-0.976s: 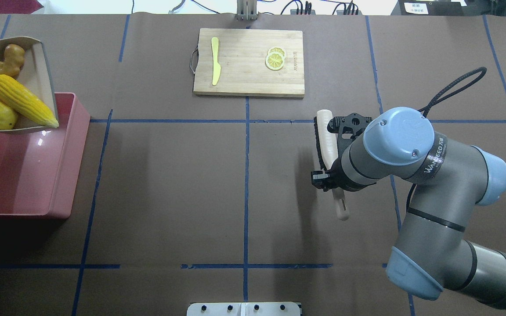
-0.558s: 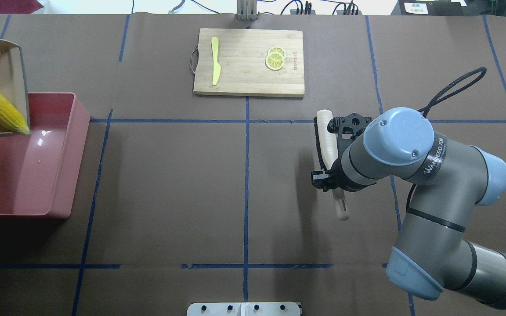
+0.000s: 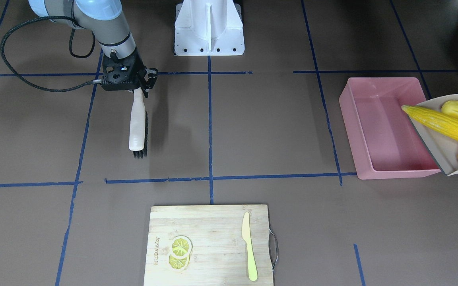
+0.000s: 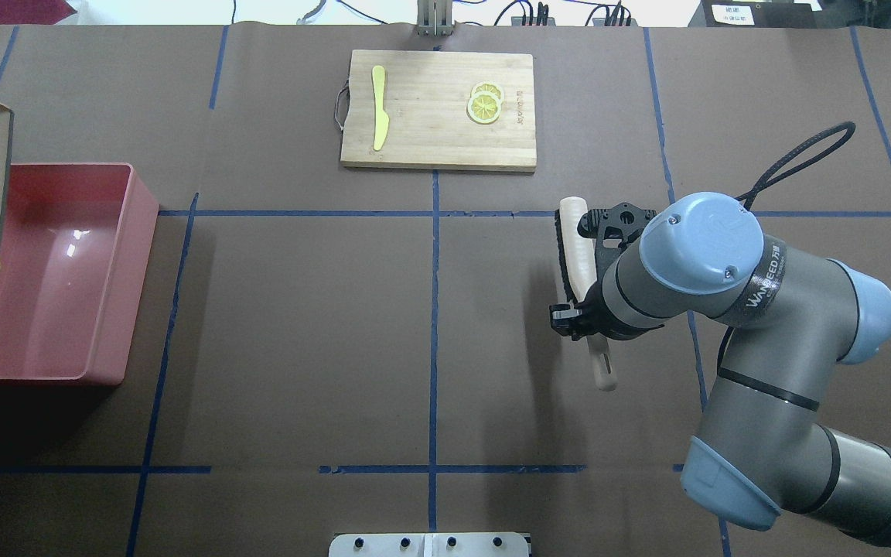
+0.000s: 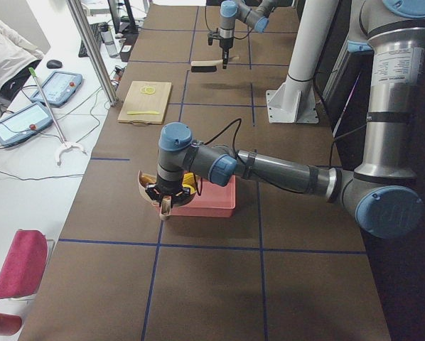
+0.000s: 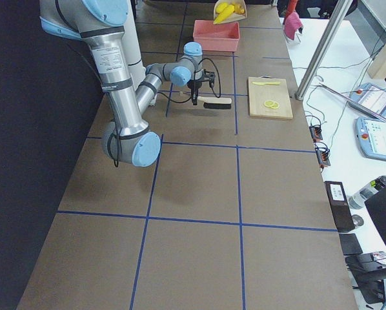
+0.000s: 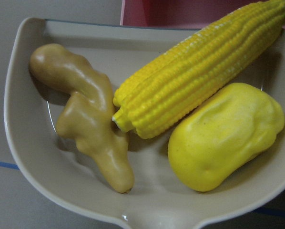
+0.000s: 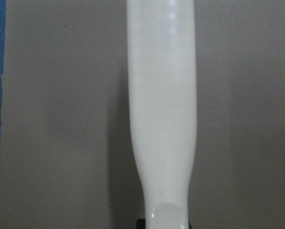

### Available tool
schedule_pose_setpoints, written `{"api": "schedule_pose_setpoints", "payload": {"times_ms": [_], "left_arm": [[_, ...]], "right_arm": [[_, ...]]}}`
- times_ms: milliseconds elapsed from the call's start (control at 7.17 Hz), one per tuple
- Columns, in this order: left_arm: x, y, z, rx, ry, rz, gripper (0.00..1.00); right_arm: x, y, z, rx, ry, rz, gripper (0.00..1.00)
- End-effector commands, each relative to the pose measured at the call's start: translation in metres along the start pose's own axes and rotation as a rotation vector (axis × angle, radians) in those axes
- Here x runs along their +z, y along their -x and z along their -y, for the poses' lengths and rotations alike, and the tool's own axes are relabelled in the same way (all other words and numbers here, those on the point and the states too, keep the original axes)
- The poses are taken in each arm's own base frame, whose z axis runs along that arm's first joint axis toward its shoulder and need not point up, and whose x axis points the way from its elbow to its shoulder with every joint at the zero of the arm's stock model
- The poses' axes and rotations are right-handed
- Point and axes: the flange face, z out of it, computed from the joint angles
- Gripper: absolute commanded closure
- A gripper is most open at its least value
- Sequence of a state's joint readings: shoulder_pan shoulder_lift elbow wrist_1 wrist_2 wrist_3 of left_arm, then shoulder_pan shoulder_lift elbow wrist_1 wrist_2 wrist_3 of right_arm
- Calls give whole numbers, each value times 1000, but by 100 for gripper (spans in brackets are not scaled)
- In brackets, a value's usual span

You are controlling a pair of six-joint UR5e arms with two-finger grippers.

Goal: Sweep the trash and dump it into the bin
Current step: 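Tilt the dustpan with the left gripper to dump produce into the pink bin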

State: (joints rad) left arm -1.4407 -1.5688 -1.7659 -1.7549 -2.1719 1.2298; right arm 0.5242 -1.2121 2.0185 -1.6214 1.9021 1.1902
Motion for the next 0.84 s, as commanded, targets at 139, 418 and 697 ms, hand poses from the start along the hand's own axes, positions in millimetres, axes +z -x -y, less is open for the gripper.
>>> {"api": "schedule_pose_setpoints", "payload": {"times_ms": [139, 418, 697], "left_arm": [[-11, 3, -6, 203, 139, -23, 100], [-16, 2, 10, 267, 208, -21, 100], [-17, 8, 13, 291, 216, -36, 100]], "right_arm": [[2, -1, -1, 0, 2, -4, 100], [3, -1, -2, -1, 4, -5, 100], [4, 0, -3, -1, 6, -5, 100]]}}
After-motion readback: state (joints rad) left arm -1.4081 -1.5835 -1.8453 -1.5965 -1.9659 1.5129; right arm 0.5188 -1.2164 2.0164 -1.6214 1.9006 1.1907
